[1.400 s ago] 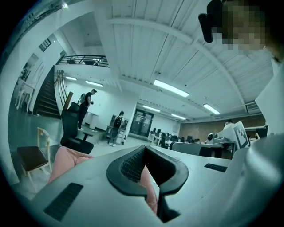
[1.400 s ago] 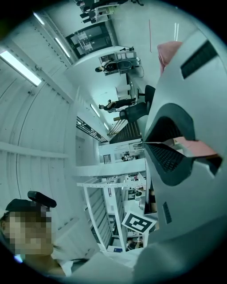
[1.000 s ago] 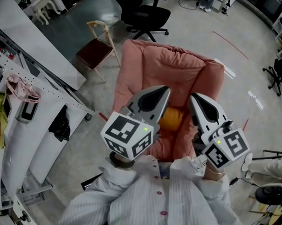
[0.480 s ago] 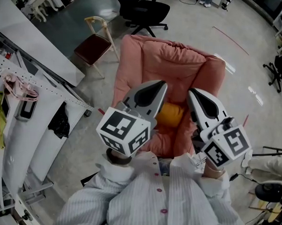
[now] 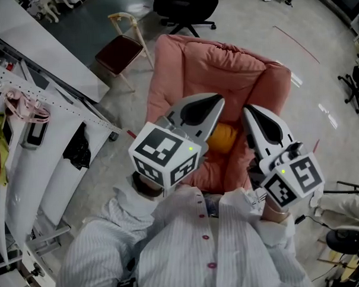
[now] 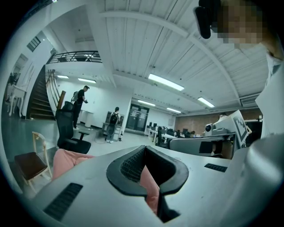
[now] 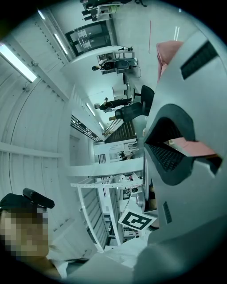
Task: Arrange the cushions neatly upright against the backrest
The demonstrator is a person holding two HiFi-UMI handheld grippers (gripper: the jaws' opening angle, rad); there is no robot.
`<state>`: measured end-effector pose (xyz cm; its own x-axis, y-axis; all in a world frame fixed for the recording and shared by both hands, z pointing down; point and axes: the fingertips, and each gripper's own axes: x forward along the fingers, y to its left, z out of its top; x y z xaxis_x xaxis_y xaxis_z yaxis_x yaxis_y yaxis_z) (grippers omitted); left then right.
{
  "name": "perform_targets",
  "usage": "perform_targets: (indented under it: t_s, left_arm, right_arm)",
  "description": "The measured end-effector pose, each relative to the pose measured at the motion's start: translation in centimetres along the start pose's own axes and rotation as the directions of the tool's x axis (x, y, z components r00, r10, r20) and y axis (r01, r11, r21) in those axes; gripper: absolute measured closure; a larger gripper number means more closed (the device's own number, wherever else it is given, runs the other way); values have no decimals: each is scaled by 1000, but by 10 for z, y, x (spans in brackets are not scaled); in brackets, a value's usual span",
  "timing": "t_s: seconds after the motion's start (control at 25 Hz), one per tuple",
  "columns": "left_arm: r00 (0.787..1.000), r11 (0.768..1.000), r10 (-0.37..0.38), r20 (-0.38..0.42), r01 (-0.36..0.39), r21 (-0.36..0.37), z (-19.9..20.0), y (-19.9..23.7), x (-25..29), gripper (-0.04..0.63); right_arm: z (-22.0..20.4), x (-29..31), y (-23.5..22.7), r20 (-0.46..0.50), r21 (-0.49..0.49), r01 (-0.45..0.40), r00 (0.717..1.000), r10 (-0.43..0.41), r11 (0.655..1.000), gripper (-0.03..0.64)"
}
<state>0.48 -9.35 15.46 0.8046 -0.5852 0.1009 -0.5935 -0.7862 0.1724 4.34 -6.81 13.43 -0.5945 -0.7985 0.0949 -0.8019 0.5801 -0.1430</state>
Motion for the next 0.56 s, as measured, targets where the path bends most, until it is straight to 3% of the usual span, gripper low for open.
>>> perform_targets:
  t_s: [0.56]
  left_arm:
    - [990,993,-53,-131,66,100,-10,21,-8,584]
  right_arm:
    - [-3,0,-5,-22,-11,15,1000,-15,1000,603]
